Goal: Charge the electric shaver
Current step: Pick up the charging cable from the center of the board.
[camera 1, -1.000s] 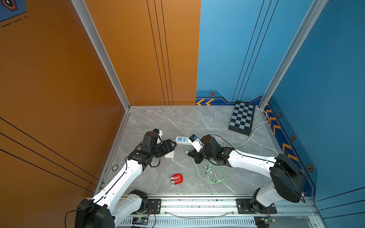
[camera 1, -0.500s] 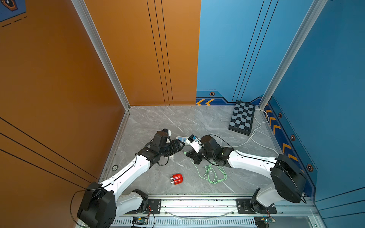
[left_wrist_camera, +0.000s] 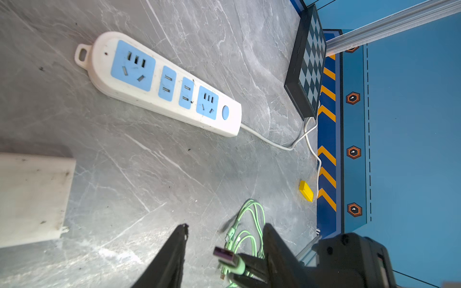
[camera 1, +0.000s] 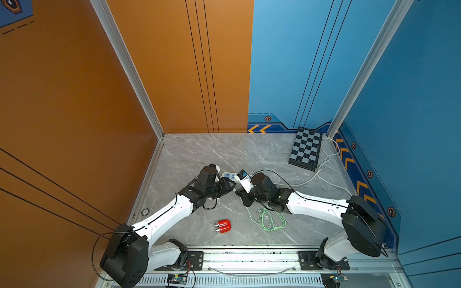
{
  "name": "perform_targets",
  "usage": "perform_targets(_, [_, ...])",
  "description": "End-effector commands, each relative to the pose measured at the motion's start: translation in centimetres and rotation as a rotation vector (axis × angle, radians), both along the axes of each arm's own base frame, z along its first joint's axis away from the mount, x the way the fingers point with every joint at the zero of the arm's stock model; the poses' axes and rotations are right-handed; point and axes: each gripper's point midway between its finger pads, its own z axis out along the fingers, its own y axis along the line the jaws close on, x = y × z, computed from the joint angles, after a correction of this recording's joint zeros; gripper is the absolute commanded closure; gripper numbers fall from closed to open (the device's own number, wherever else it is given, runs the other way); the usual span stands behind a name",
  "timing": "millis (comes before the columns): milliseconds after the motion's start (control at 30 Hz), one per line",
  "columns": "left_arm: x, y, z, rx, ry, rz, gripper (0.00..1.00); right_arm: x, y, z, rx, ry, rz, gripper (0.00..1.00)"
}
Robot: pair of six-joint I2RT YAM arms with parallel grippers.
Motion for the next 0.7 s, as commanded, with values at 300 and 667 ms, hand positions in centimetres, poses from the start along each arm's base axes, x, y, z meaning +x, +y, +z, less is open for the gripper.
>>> perform_targets(300, [0.4,-0.4,0.1,-0.006,-0.010,0.014,0.58,0.7,1.0,3.4,-0.010,-0.190,-0.054,1.00])
perform_targets(667, [0.4,-0.5,0.2,-0.010,-0.013,0.011,0.77,1.4,1.6,2.8,-0.073,-0.235,-0.095,1.00])
